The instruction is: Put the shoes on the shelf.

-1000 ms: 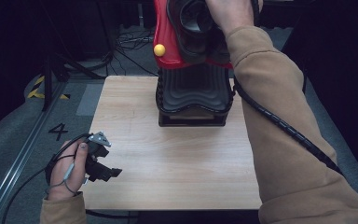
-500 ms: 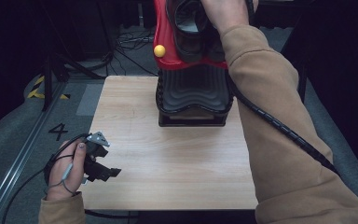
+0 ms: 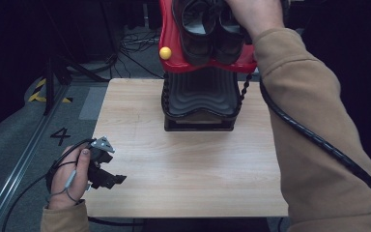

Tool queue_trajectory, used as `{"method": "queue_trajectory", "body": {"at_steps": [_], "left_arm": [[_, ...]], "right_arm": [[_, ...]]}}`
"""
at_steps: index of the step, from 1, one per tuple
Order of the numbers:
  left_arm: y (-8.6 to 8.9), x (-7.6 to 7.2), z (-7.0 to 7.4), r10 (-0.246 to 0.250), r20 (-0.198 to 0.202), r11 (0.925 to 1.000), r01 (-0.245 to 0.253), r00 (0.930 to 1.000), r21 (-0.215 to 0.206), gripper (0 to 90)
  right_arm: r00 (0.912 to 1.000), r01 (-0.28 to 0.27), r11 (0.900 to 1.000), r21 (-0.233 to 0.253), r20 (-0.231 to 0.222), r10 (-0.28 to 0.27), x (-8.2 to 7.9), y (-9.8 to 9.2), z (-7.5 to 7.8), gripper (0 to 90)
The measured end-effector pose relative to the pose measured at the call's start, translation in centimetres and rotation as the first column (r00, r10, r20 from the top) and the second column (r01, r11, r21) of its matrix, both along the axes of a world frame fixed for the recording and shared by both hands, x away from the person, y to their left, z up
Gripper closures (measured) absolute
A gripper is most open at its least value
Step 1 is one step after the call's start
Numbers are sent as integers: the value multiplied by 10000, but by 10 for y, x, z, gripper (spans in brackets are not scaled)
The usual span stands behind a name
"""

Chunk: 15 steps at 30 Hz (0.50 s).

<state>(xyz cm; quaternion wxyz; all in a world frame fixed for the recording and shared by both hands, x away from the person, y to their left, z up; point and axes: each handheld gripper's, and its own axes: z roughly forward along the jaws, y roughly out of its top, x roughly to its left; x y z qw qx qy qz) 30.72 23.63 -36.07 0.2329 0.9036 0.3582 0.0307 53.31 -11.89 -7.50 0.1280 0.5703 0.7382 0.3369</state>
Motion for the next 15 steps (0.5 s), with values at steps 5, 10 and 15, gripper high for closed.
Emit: {"method": "queue_trajectory", "body": {"at_steps": [5,10,15], "left_arm": [[-5,-2,2,-109,22,9999,108,9999,17,171],[-8,-3,2,-178,24,9997,178,9998,165,172],[-5,-3,3,-90,40,9998,89,10000,158,171]], "right_arm": [[9957,-890,9954,345,308,879,-25,-29,18,418],[9845,-1628,9862,-304,603,1644,-49,-62,23,392],[9794,-1918,9807,-388,567,1938,-64,-83,23,371]]}}
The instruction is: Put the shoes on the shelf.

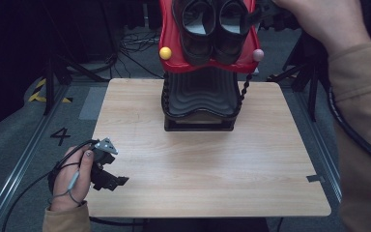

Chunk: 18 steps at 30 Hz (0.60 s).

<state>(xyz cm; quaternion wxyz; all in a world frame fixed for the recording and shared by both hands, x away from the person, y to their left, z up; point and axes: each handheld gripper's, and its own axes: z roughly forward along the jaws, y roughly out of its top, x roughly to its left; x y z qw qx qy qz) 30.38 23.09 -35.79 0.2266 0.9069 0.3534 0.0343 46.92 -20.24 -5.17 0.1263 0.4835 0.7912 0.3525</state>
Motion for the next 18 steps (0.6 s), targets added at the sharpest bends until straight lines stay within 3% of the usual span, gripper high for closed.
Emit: {"method": "queue_trajectory", "body": {"at_steps": [7,11,17,18], "left_arm": [[12,-2,3,277,89,9990,-273,9996,-349,171],[11,-1,4,273,115,9992,-270,9996,-281,169],[9,1,2,243,37,9994,-242,9997,-232,169],[9,1,2,265,68,9995,-264,9996,-173,169]], "right_arm": [[9995,-238,9996,-172,181,241,-28,-37,0,359],[9993,-264,9996,-90,249,266,-37,-52,-4,356],[9979,-517,9984,-233,374,526,-47,-69,-17,340],[9973,-626,9976,-307,377,638,-51,-76,-25,338]]}}
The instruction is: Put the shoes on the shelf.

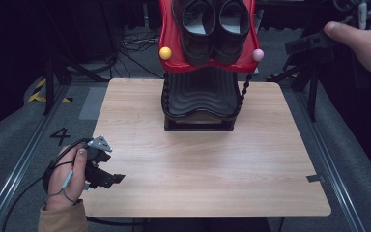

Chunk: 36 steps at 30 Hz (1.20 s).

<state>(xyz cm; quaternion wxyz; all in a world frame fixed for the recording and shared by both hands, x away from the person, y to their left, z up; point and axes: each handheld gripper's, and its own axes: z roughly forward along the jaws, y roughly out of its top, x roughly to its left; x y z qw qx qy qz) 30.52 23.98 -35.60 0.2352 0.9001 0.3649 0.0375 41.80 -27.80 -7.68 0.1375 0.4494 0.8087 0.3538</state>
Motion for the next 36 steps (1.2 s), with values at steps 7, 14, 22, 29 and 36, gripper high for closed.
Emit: {"method": "queue_trajectory", "body": {"at_steps": [7,14,22,29,36], "left_arm": [[0,-1,0,27,98,10000,-27,9999,-56,168],[1,-7,-2,128,163,9998,-126,9998,-147,169],[5,-15,-3,304,260,9994,-300,9992,-172,168],[2,-16,-2,187,342,9998,-185,9992,-80,168],[5,-16,-2,200,386,9997,-194,9991,-156,167]], "right_arm": [[9969,-773,9970,-89,116,774,-13,-7,-33,339],[9922,-1243,9921,177,-46,1244,-22,-15,-80,338],[9834,-1816,9833,123,46,1816,-32,-24,-113,339],[9700,-2424,9701,109,-171,2425,-45,-25,-154,340],[9624,-2663,9631,404,-449,2680,-49,-25,-195,339]]}}
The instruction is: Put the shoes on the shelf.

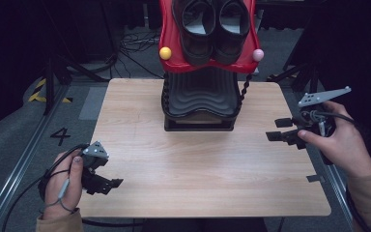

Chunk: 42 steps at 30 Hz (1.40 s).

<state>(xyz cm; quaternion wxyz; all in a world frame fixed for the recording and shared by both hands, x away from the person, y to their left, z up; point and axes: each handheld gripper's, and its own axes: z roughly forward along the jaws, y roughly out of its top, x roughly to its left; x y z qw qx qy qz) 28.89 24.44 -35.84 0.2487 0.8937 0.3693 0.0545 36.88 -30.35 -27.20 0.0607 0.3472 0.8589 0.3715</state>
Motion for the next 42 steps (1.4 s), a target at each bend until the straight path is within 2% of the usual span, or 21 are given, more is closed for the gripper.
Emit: {"method": "queue_trajectory", "body": {"at_steps": [1,3,7,10,12,13,20,23,26,29,31,35,38,40,42], "left_arm": [[0,0,0,0,0,10000,0,10000,0,167],[0,1,-1,42,-35,10000,-42,10000,-8,168],[-3,2,-4,45,-79,10000,-44,10000,81,168],[-4,3,-5,74,-86,9998,-73,9999,162,169],[-6,5,-6,119,62,9991,-122,9999,409,168],[-7,5,-6,130,51,9991,-132,9999,399,168],[-11,9,-10,-6,161,9987,-2,9999,507,168],[-12,9,-12,-59,106,9986,53,9999,517,168],[-14,10,-12,-136,107,9983,130,9999,568,168],[-15,10,-14,50,113,9988,-55,9999,490,168],[-15,11,-14,-32,151,9986,24,9999,531,168],[-15,11,-14,6,141,9986,-13,9999,533,168],[-14,10,-14,92,158,9987,-100,9998,497,168],[-13,11,-14,94,189,9986,-104,9998,515,168],[-13,11,-14,168,198,9987,-177,9997,481,168]], "right_arm": [[10000,0,10000,0,0,0,0,0,0,339],[9999,-84,10000,-29,133,85,0,-1,-13,333],[9998,-209,9998,14,17,209,0,-2,-37,332],[9997,-223,9998,-1,-24,223,0,-2,-43,333],[9995,-322,9993,192,-12,322,2,0,-61,330],[9994,-353,9992,208,5,353,2,1,-66,328],[9987,-514,9986,148,80,513,1,4,-93,321],[9988,-491,9986,207,43,490,0,4,-100,310],[9983,-572,9984,18,72,571,-1,2,-109,309],[9987,-517,9985,192,-18,518,-1,1,-115,307],[9984,-543,9985,59,-125,544,0,1,-119,307],[9983,-540,9985,122,-199,543,1,2,-124,304],[9978,-566,9984,-60,-358,564,1,2,-131,312],[9966,-751,9957,-546,-371,731,3,1,-135,333],[9968,-755,9948,-687,-316,735,3,0,-136,335]]}}
